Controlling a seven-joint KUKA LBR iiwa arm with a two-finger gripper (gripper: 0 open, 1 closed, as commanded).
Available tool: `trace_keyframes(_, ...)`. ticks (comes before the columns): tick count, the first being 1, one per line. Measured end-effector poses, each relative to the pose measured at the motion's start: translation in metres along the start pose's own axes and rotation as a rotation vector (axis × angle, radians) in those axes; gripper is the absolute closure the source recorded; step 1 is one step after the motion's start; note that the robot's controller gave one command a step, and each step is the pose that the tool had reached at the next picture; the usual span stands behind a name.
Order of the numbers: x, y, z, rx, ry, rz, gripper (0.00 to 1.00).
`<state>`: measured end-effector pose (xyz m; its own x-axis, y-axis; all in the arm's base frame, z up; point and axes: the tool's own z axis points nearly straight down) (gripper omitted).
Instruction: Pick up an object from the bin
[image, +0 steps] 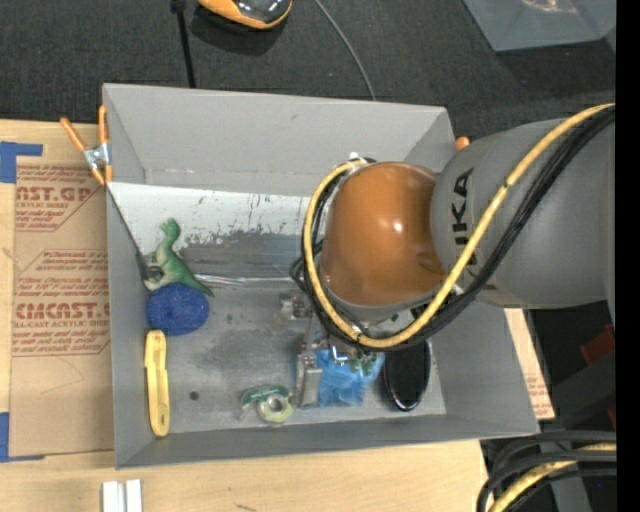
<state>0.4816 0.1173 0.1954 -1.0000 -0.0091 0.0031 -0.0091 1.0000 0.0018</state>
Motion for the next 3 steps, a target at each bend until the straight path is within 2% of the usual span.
trace_keyframes(1,0.000,-0.028,0.024,0.003,-0.001,-0.132,0.00)
trace_keyframes(2,-0.002,-0.034,0.042,0.001,0.000,-0.288,0.00)
trace_keyframes(3,-0.005,-0.035,0.065,0.000,-0.005,-0.129,0.00)
